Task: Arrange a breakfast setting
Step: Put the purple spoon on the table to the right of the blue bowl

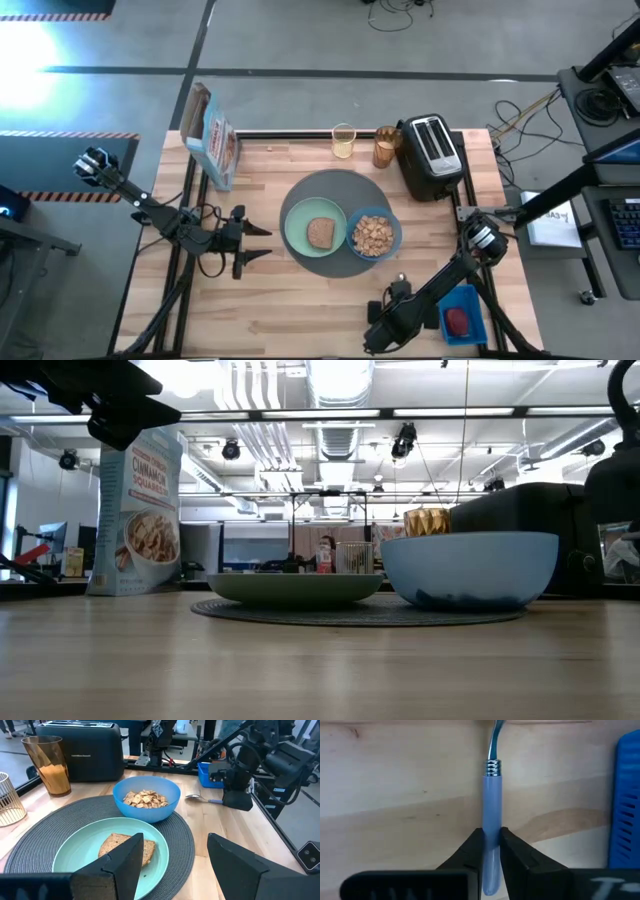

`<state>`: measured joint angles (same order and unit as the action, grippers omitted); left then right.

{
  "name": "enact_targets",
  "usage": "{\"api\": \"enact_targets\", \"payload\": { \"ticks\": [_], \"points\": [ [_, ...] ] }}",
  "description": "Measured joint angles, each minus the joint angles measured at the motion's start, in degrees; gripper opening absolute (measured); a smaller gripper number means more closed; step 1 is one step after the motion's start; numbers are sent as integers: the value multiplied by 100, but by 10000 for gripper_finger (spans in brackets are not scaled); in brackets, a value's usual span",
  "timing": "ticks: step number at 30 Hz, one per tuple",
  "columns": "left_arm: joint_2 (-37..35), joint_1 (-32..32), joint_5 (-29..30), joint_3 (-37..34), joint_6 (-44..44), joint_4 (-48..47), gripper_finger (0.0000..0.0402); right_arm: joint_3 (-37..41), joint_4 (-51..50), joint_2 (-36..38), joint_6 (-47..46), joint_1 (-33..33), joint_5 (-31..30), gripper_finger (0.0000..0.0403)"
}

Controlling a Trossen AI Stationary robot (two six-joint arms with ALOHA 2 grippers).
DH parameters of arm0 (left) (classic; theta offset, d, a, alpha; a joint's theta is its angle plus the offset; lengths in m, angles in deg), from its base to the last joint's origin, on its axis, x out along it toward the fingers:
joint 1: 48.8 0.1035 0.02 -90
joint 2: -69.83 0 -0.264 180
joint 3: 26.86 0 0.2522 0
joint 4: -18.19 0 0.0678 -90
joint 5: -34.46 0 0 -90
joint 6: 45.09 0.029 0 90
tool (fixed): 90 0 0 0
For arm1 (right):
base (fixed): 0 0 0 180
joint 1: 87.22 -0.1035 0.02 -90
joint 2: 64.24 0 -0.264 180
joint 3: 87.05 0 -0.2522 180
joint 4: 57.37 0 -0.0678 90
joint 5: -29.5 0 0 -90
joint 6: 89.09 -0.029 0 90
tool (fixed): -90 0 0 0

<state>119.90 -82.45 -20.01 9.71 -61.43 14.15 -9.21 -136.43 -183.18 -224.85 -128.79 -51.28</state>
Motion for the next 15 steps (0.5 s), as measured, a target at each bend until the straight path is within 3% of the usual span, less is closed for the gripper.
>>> {"api": "enact_targets", "payload": {
  "ticks": [9, 15],
  "points": [
    [4, 0, 11, 0, 0, -39, 205, 57, -327, 116, -9, -18, -32, 34],
    [9, 0, 147, 0, 0, -37, 205, 75, -1045, 453, 8, -3, -573, 31]
  ]
}}
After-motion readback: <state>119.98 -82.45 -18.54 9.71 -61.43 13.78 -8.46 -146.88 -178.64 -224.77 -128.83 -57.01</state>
